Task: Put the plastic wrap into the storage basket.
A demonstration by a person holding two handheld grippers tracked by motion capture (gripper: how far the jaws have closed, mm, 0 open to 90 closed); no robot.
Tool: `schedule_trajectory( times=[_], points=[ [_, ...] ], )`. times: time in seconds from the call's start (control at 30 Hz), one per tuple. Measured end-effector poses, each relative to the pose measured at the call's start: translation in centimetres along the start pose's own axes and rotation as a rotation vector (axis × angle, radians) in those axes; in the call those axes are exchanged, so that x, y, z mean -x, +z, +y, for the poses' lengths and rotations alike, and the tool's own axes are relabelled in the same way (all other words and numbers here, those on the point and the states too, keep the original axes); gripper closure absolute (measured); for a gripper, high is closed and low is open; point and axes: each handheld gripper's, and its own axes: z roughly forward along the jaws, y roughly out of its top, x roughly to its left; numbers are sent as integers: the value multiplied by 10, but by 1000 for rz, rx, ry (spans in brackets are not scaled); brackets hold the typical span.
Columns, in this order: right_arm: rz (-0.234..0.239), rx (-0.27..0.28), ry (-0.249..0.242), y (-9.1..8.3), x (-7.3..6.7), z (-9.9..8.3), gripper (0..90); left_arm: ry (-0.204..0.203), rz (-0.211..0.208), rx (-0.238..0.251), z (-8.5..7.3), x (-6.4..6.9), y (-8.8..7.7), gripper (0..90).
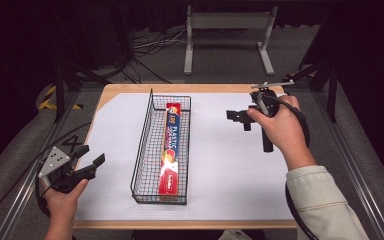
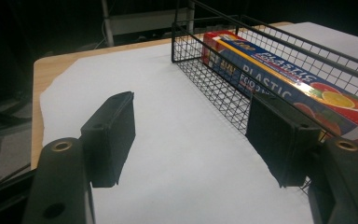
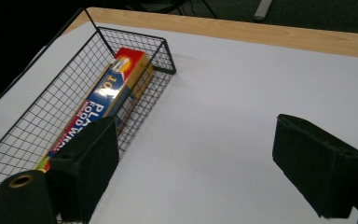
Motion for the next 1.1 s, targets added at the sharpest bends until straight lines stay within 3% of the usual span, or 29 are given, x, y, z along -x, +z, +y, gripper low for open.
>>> schedule_trajectory(
  times=[0.1,0.3,0.43,0.63,0.83,1.0,1.1],
  points=[
    [-11,29,-11,-4,15,-6,157,7,5,-7,0,0,2,339],
    [31,75,-51,-9,36,-29,148,12,-1,-18,-1,2,6,333],
    [38,119,-115,-7,54,-50,160,8,-9,-23,-3,2,8,318],
    [72,176,-122,-4,68,-80,158,31,-17,-45,-6,6,13,311],
    [84,184,-140,4,78,-113,152,35,-20,-48,-11,6,13,309],
    [100,223,-232,11,89,-140,135,40,-20,-55,-15,6,11,300],
    [120,228,-243,13,92,-153,124,43,-15,-60,-16,7,11,291]
  ],
)
